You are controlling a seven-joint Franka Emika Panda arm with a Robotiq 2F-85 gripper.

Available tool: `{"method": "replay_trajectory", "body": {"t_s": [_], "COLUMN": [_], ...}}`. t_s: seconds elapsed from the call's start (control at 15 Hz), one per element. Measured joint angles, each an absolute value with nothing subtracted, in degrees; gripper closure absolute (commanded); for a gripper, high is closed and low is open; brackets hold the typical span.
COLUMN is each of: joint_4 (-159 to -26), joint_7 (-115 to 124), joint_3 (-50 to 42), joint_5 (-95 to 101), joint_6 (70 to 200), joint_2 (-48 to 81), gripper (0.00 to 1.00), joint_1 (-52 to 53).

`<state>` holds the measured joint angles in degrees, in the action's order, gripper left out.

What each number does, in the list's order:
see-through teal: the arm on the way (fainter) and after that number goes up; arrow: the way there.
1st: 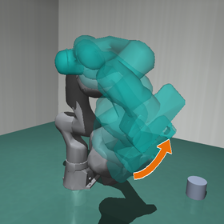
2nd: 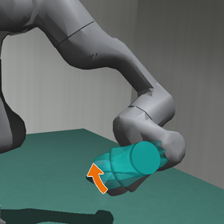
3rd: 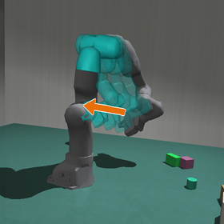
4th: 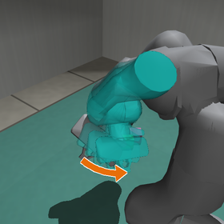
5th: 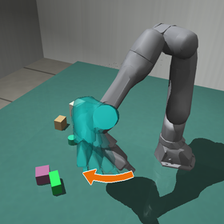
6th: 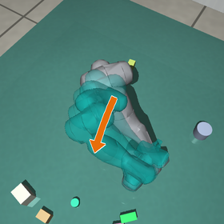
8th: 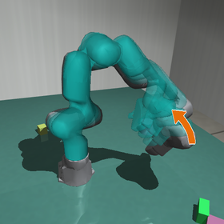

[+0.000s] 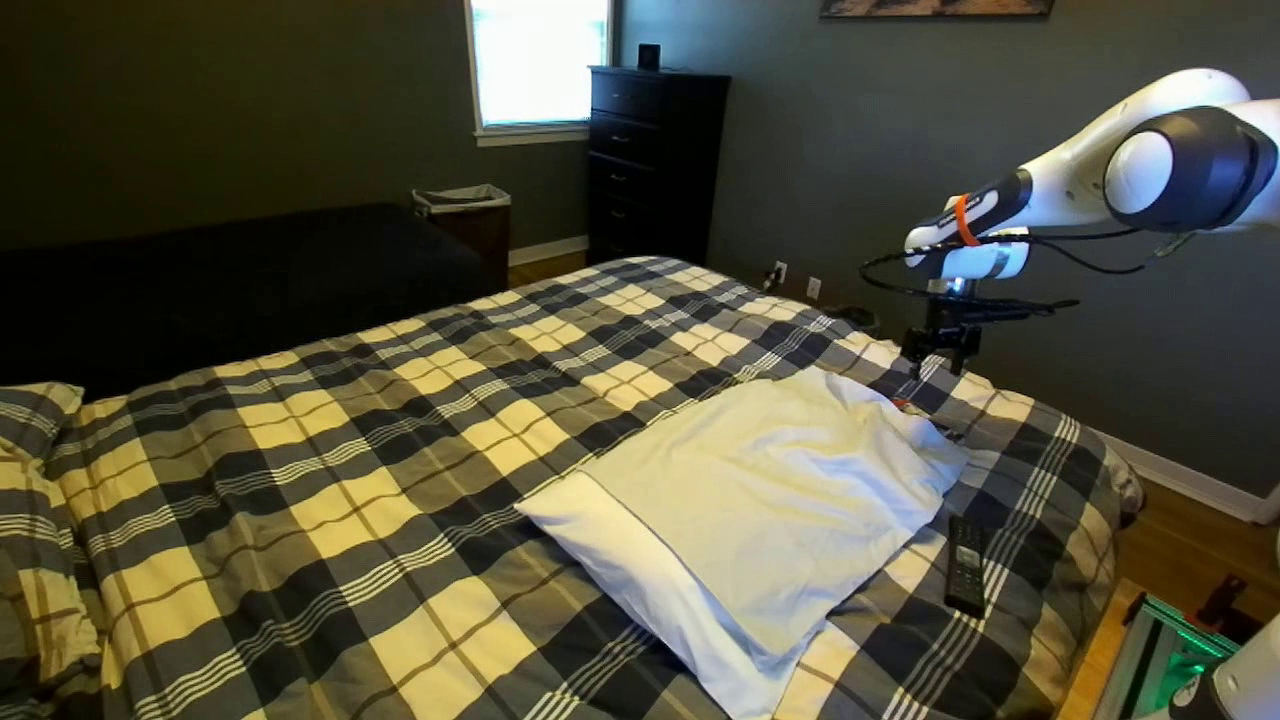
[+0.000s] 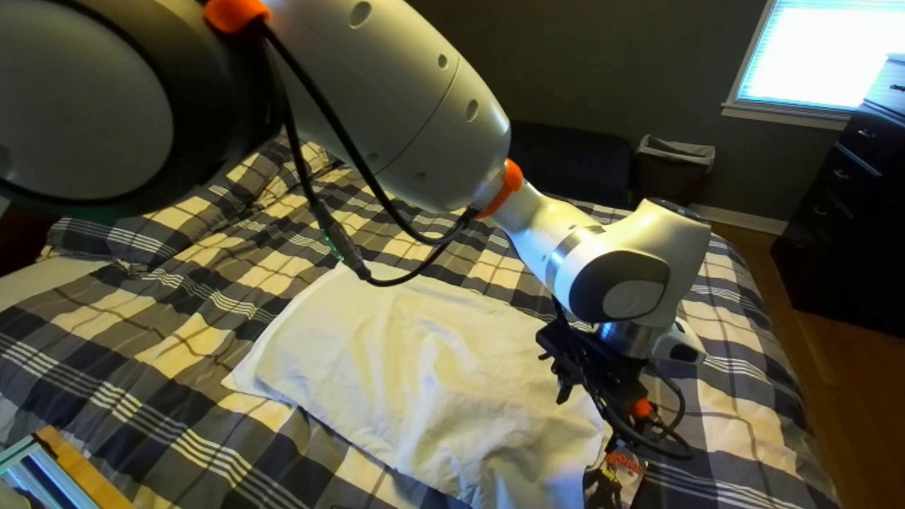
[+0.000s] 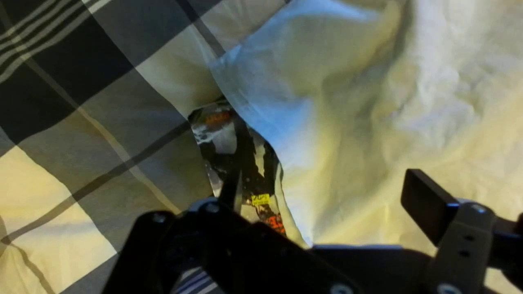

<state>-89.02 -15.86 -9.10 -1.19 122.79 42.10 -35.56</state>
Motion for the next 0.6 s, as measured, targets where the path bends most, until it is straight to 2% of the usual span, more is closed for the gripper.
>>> {"method": "replay_trajectory", "body": {"t_s": [0.6], "joint_4": [-96.79], "joint_7": [-24.07], "joint_3": [-10.84], "joint_5": [3.72], "joint_6": [122.73], "joint_2": [42.45], "gripper": [0.0], "joint_1": [-35.43]}}
